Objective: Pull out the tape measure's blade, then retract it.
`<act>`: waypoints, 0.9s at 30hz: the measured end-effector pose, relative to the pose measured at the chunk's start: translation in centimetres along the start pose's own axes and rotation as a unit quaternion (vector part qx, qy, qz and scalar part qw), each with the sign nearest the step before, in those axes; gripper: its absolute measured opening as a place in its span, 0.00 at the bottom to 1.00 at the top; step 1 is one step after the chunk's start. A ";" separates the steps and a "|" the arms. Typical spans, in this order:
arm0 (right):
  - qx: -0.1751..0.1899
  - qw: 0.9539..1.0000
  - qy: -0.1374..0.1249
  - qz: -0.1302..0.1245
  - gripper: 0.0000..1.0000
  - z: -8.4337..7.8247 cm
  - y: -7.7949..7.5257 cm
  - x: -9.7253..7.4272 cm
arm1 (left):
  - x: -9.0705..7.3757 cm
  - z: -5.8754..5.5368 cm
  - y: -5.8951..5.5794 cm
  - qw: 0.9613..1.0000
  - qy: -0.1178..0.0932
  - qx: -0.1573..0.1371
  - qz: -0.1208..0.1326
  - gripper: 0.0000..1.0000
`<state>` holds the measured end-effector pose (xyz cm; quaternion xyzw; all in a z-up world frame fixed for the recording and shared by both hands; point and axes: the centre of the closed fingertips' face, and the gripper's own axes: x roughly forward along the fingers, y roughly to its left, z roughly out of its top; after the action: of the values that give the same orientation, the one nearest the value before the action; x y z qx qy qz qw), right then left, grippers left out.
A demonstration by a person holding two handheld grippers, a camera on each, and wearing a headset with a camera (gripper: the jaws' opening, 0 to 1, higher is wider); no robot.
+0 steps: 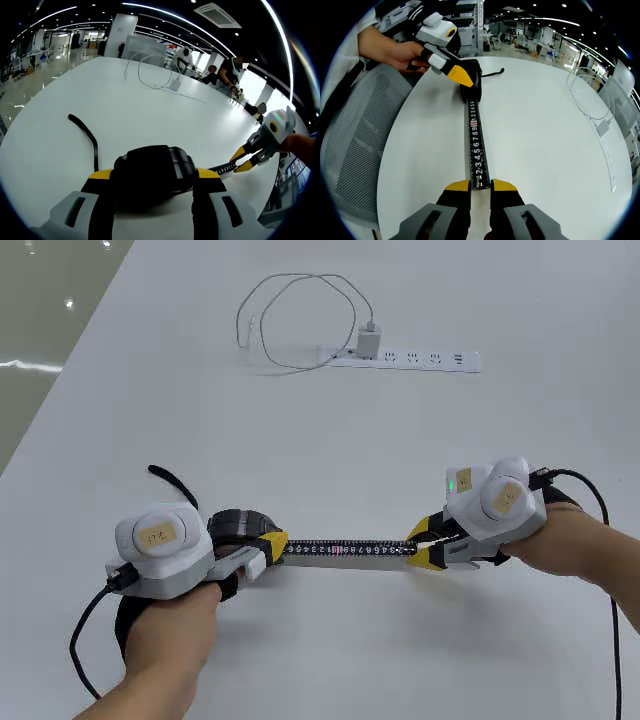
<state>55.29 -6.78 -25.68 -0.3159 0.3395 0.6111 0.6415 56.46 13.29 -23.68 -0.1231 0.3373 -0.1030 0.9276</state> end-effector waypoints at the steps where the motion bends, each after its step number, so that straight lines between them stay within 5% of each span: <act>1: 0.000 1.000 0.000 0.000 0.10 0.1 0.0 0.1 | 0.0 0.0 0.0 1.000 0.000 0.000 0.000 0.58; 27: -0.005 1.000 -0.013 0.011 0.10 2.0 0.0 1.4 | 0.0 0.0 0.0 1.000 0.000 -0.006 -0.006 0.58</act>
<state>55.41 -4.40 -25.69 -0.3074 0.3320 0.6235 0.6376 56.45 13.25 -23.66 -0.1309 0.3372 -0.1061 0.9262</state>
